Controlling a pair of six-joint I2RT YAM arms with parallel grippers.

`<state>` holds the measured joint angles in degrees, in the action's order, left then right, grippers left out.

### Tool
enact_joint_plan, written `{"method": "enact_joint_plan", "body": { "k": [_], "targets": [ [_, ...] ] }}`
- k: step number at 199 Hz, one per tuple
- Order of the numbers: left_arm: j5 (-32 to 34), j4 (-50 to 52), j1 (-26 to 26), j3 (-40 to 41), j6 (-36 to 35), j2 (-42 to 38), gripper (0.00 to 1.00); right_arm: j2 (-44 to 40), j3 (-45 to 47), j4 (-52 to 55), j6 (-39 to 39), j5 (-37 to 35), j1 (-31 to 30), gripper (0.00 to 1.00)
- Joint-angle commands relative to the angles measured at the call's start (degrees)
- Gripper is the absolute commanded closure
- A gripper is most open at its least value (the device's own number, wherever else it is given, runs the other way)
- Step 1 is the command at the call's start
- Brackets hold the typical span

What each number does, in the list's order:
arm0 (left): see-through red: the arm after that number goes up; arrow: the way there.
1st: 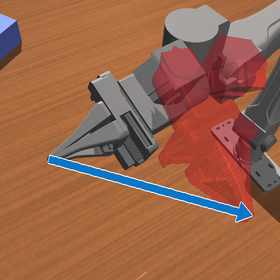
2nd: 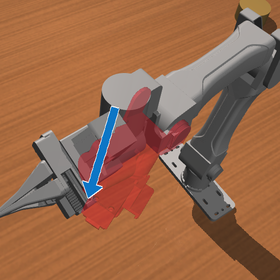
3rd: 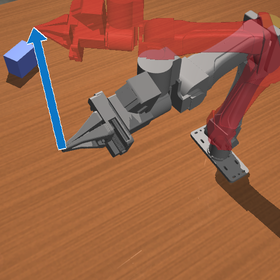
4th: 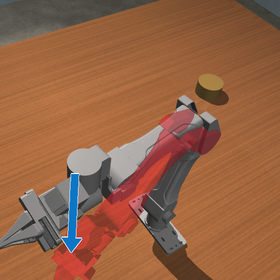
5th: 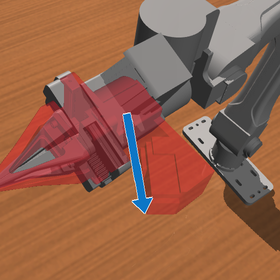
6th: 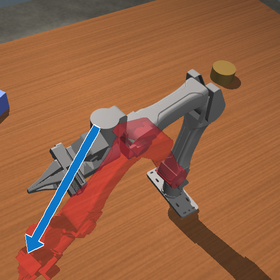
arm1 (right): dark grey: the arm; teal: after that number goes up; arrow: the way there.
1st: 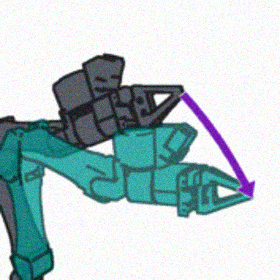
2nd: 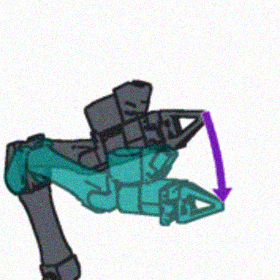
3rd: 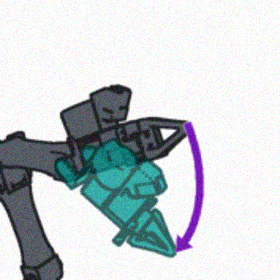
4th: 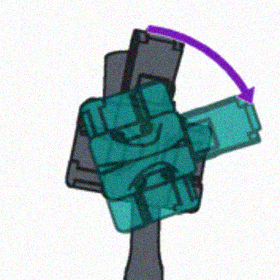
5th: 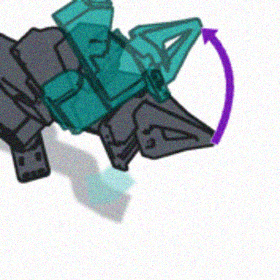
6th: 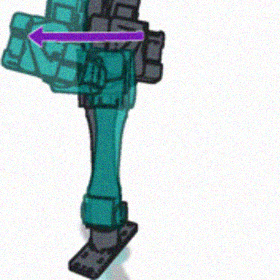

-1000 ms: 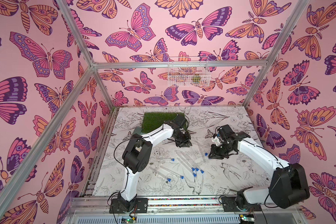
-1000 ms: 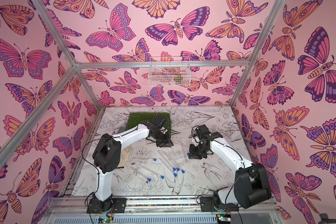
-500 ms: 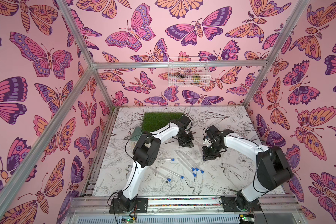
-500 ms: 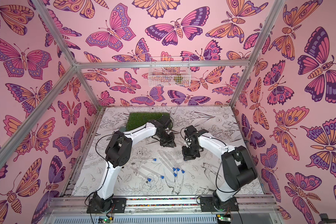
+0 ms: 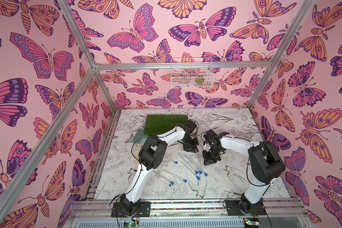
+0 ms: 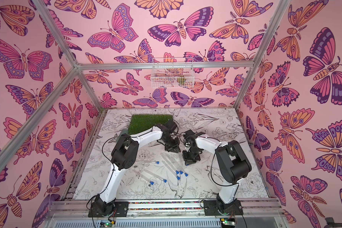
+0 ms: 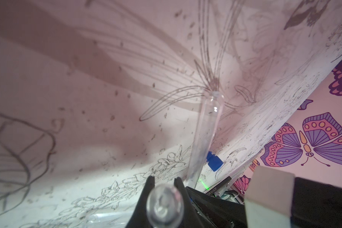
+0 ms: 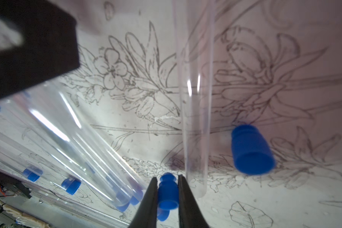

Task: Remove stoppers from test tubes
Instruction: Place the test tube at the center of the board.

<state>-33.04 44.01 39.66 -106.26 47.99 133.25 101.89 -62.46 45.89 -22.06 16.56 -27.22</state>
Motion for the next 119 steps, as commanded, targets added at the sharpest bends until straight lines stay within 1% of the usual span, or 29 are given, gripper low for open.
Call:
{"method": "enact_joint_plan", "body": {
  "k": [1, 33, 82, 119],
  "targets": [
    [-0.2, 1.7, 0.2, -1.0, -0.9, 1.8, 1.0, 1.2, -1.8, 0.4, 0.8, -1.4, -0.5, 0.76],
    [-0.2, 1.6, 0.5, -1.2, -0.7, 2.2, 1.0, 1.1, -1.9, -0.2, 0.4, -0.8, -0.5, 0.67],
    [0.0, 1.6, 1.0, -1.3, -0.4, 2.7, 1.0, -1.4, -2.3, 0.5, -0.1, -0.5, -0.5, 0.63],
    [0.0, 1.5, 1.4, -2.3, 0.1, 3.4, 1.0, -6.4, -1.8, 1.6, -1.3, -0.6, -0.5, 0.61]
  ]
}}
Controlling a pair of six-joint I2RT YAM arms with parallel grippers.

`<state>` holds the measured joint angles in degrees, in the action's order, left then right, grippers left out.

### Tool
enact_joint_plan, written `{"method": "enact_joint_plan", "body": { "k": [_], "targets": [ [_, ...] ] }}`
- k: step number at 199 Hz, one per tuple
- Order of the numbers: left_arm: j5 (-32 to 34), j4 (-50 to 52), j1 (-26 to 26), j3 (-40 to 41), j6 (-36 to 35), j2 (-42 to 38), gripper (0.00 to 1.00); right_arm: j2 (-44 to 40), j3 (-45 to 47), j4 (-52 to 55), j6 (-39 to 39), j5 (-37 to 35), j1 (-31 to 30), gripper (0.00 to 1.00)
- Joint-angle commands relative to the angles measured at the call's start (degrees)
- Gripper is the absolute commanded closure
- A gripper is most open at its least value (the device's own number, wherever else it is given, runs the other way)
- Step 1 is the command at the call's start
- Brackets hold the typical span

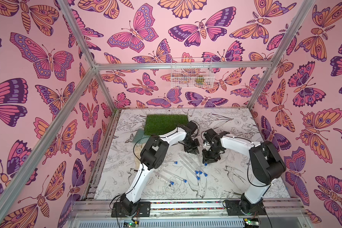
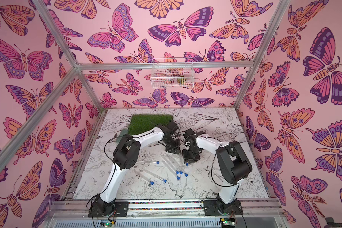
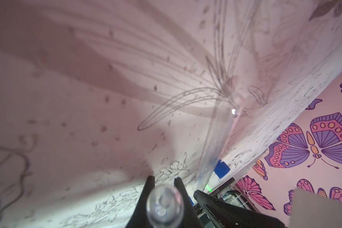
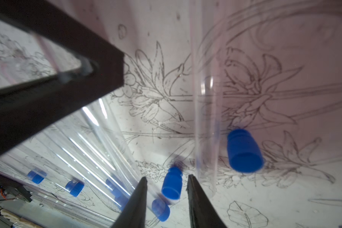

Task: Remove stoppers from test tubes
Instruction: Place the test tube at the center of the board.

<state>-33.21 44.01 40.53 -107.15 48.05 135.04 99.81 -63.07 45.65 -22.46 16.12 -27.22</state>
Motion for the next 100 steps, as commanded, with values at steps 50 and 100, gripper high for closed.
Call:
{"method": "enact_joint_plan", "body": {
  "k": [50, 100],
  "targets": [
    [0.1, 1.5, 1.3, -2.1, 0.9, 2.2, 0.89, -14.0, 1.0, 4.5, -2.0, -1.9, -0.5, 0.54],
    [0.0, 1.6, 1.7, -1.8, 1.8, 0.8, 0.73, -21.4, 5.8, 5.5, -2.8, -2.4, -0.1, 0.46]
  ]
}}
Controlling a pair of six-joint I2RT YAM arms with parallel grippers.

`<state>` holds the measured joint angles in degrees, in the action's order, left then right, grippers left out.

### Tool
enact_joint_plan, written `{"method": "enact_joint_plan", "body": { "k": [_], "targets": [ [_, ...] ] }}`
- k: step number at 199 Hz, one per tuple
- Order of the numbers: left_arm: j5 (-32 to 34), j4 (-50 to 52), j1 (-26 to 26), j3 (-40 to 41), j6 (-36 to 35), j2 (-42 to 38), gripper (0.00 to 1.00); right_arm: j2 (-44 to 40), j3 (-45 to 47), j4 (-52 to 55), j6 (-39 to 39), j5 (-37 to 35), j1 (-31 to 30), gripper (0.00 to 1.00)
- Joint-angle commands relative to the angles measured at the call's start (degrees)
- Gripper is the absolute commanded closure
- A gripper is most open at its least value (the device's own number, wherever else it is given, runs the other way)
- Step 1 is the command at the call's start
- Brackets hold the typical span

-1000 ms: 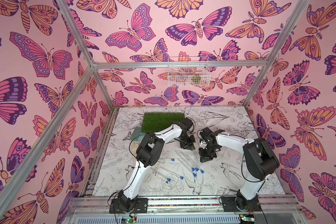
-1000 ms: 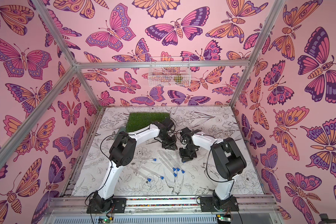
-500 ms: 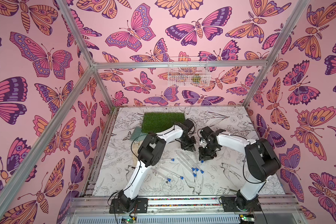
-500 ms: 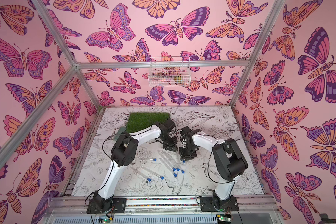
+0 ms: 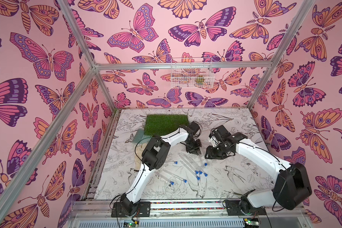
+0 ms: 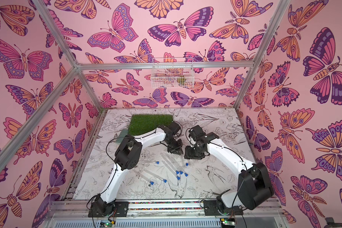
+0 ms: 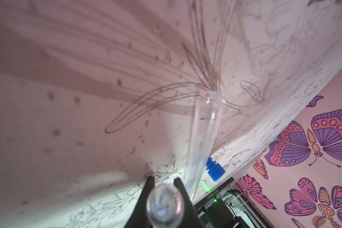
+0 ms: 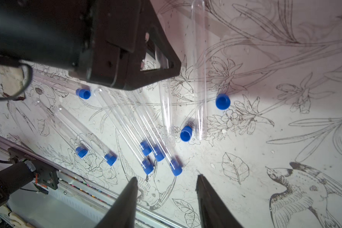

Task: Remove stoppers from test tubes
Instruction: Place the test tube at the center of the board.

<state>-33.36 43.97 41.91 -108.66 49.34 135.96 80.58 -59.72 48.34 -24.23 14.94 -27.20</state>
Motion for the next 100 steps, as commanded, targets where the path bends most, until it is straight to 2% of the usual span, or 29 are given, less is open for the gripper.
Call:
{"method": "enact_joint_plan", "body": {
  "k": [1, 28, 100],
  "targets": [
    [0.2, 1.6, 0.4, -0.3, 0.6, -0.2, 0.73, -2.3, 2.5, 2.8, -1.1, -1.2, -0.1, 0.45],
    [0.2, 1.7, 0.4, 0.6, 0.8, -1.8, 0.64, -4.7, 4.8, 2.6, -1.6, -1.1, -0.1, 0.42],
    [3.0, 4.2, 0.1, 5.6, -1.5, -9.9, 0.6, -5.5, 4.9, 1.7, 0.1, 0.3, -0.1, 0.39]
  ]
}}
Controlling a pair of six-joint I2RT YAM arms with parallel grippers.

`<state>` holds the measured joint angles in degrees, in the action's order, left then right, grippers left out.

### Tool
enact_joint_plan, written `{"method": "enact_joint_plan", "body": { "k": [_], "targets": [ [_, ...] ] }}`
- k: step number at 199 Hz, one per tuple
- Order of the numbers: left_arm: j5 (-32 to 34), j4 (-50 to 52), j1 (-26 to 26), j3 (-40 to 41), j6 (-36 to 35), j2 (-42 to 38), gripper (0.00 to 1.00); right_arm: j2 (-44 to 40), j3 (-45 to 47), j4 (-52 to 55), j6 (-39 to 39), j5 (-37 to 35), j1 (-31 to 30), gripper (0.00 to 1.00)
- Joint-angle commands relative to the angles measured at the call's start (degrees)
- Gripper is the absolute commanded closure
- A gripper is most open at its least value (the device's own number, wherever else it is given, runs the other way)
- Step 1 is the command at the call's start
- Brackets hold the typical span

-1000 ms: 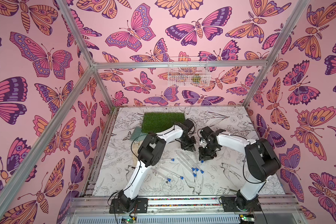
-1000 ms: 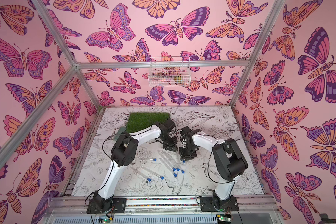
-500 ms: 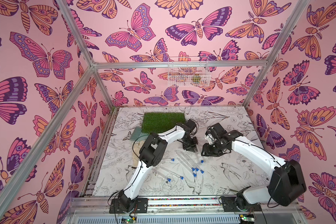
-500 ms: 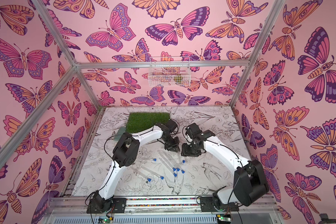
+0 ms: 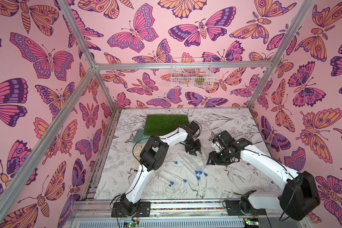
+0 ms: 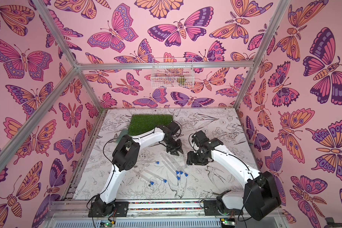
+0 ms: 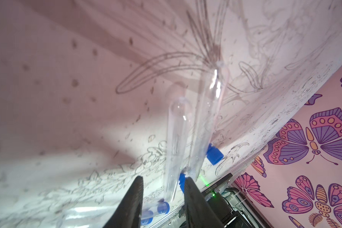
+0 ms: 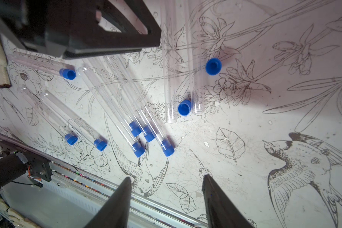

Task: Remove stoppers from test tubes
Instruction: Place the test tube at the center of the board, then pick up the test tube at the center of the board.

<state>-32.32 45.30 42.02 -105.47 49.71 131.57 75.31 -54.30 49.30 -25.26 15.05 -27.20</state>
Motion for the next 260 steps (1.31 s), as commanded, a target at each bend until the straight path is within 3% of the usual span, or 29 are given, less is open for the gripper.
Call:
{"method": "enact_joint_plan", "body": {
  "k": [1, 62, 107, 139, 176, 260],
  "targets": [
    [2.1, 2.9, 0.0, 2.6, -1.9, -5.7, 0.6, -0.3, -0.6, 0.7, 1.2, 0.1, -0.1, 0.39],
    [5.8, 2.8, -1.1, 11.2, -4.2, -18.2, 0.54, 6.4, -5.1, 1.3, 8.3, -2.7, -3.5, 0.43],
    [8.8, 2.0, -3.4, 25.9, -7.4, -32.1, 0.53, 13.5, -7.7, 0.9, 11.6, -6.6, -12.4, 0.51],
    [7.6, -1.2, -4.6, 35.0, -7.3, -38.7, 0.52, 17.0, -7.1, 0.5, 12.0, -8.0, -15.0, 0.55],
    [7.1, -4.1, -4.8, 40.3, -5.5, -42.0, 0.52, 17.0, -5.7, 1.1, 12.2, -10.1, -15.2, 0.58],
    [6.9, -6.3, -4.8, 41.6, -4.0, -42.2, 0.52, 15.2, -0.3, 0.6, 10.8, -9.3, -15.3, 0.58]
  ]
}}
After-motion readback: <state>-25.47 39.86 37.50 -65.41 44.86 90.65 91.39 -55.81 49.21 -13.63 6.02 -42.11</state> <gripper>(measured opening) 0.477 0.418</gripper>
